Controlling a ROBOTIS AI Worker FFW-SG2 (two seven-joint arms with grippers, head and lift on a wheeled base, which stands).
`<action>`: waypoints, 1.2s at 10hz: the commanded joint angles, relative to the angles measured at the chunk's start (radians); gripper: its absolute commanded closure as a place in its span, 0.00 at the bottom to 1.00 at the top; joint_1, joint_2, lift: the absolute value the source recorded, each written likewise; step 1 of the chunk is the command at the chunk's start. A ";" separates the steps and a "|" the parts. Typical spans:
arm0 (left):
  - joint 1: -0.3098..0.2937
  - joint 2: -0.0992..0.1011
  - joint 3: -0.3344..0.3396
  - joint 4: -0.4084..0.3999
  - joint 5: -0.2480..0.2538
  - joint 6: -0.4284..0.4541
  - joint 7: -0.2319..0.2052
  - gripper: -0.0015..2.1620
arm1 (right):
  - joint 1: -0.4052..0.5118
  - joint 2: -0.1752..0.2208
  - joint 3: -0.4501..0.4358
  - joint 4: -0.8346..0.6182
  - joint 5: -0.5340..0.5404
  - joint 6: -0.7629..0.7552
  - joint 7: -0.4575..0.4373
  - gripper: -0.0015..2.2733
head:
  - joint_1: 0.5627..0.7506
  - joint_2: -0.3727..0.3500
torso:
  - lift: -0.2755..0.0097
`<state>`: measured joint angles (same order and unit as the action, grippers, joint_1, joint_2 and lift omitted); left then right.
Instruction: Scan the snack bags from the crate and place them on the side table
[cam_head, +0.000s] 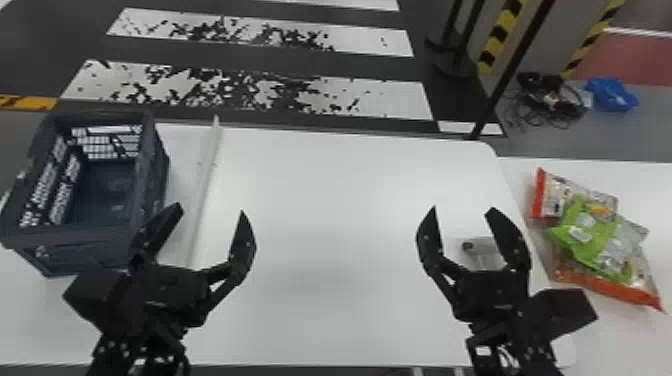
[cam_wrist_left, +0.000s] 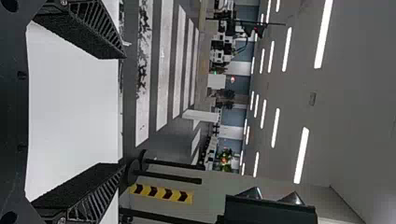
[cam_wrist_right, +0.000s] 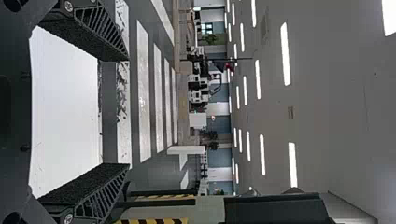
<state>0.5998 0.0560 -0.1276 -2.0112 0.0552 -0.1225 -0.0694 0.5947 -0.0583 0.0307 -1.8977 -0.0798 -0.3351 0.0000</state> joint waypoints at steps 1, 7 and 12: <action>0.000 -0.001 -0.003 0.000 0.000 -0.001 -0.001 0.02 | 0.000 0.000 0.000 -0.001 0.000 0.000 0.000 0.04 | 0.70 0.37 | 0.79; 0.002 0.001 -0.006 -0.001 0.000 -0.001 0.000 0.02 | 0.008 0.000 0.001 -0.009 0.000 0.000 0.000 0.04 | 0.70 0.37 | 0.79; 0.003 0.001 -0.007 -0.001 0.000 -0.001 0.000 0.02 | 0.014 0.002 0.001 -0.017 0.000 0.000 0.000 0.04 | 0.70 0.37 | 0.79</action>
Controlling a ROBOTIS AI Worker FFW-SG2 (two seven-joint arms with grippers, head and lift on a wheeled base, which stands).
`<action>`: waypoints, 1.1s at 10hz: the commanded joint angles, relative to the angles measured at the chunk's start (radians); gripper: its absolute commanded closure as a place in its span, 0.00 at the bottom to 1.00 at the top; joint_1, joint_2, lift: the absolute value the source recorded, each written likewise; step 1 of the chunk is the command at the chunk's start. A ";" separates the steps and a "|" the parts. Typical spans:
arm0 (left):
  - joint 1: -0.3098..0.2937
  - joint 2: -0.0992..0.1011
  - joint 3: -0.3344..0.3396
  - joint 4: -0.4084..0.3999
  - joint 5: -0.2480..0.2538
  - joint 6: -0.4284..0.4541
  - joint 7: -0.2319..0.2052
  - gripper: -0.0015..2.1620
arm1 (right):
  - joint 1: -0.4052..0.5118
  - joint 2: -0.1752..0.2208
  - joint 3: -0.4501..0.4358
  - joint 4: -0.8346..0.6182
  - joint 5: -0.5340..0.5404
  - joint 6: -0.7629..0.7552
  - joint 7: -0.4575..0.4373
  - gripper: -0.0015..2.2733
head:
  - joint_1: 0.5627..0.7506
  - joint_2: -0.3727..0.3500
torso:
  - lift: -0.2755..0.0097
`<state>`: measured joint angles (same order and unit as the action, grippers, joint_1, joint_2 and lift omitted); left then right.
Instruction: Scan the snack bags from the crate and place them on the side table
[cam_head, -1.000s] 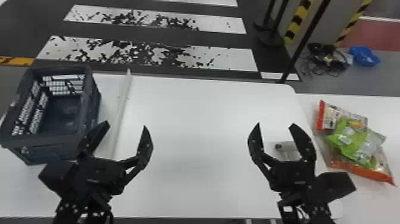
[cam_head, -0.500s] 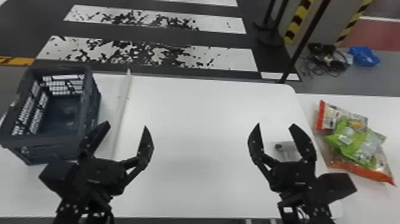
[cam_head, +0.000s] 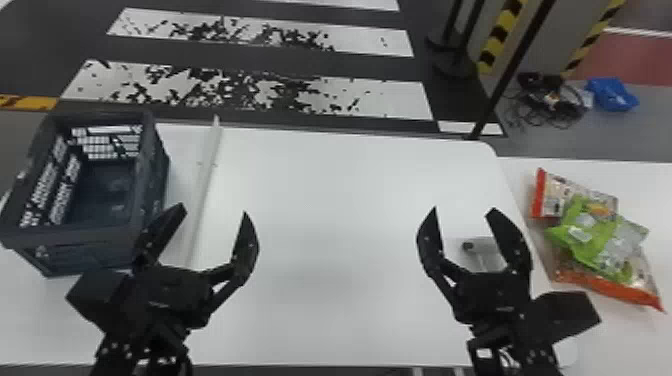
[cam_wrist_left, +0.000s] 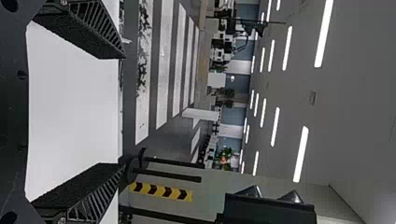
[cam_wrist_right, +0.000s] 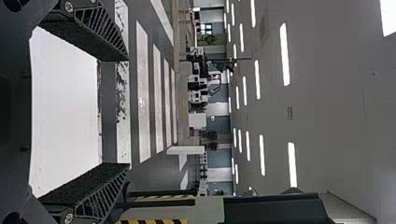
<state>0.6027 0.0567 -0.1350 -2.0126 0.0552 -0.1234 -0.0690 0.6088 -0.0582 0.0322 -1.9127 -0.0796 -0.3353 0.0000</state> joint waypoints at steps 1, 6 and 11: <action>0.000 0.000 0.000 -0.002 0.000 0.000 0.000 0.02 | 0.002 0.000 0.000 -0.003 0.000 0.000 0.000 0.04 | 0.70 0.37 | 0.79; 0.005 0.003 -0.003 -0.002 0.000 0.000 0.000 0.02 | 0.008 0.000 0.003 -0.012 0.001 0.000 0.000 0.04 | 0.70 0.37 | 0.79; 0.003 0.005 -0.006 -0.003 0.002 0.000 0.000 0.02 | 0.009 0.000 0.008 -0.015 0.006 0.000 0.000 0.04 | 0.70 0.37 | 0.79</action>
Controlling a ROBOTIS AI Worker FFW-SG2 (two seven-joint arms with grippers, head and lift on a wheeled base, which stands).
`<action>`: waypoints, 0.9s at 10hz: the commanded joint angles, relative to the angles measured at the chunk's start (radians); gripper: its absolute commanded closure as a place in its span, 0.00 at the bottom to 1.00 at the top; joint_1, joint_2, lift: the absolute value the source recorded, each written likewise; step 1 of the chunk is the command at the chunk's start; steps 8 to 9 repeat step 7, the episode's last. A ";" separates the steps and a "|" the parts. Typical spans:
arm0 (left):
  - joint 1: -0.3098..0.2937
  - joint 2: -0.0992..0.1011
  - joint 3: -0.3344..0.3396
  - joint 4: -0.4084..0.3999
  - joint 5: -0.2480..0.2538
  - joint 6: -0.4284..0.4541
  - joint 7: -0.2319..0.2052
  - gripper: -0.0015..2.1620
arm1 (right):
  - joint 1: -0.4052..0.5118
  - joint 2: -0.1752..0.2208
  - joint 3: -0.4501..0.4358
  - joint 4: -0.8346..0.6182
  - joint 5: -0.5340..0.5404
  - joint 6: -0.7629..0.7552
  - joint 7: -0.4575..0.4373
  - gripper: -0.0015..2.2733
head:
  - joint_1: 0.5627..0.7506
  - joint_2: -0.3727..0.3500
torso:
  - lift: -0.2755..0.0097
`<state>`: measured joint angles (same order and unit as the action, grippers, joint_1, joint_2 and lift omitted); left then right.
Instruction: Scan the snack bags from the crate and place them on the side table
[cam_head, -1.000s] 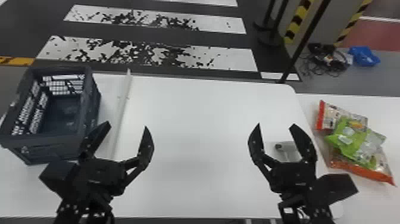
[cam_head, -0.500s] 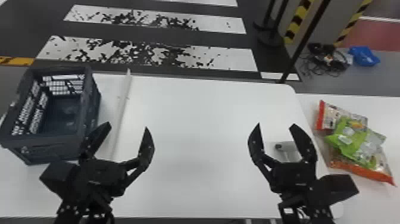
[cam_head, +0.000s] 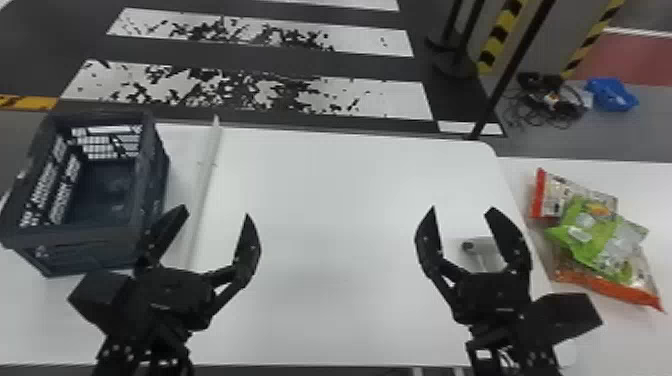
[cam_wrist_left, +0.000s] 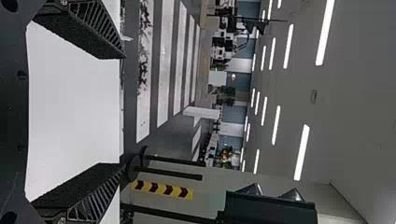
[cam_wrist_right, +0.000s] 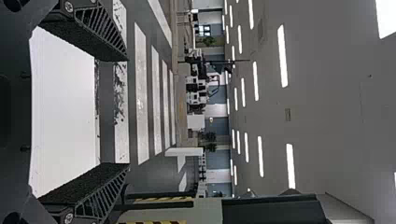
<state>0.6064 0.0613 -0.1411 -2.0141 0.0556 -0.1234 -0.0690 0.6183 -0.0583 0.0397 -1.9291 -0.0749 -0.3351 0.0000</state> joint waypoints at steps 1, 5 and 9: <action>0.000 0.000 0.000 0.000 0.001 0.000 0.000 0.02 | 0.000 0.000 0.003 0.001 0.003 0.000 0.000 0.04 | 0.70 0.37 | 0.79; -0.003 -0.002 0.000 0.003 0.004 0.000 0.000 0.02 | 0.000 0.000 0.006 0.001 0.004 0.000 0.000 0.04 | 0.70 0.38 | 0.79; -0.003 -0.002 0.000 0.003 0.004 0.000 0.000 0.02 | 0.000 0.000 0.008 0.001 0.004 0.000 0.000 0.04 | 0.70 0.38 | 0.79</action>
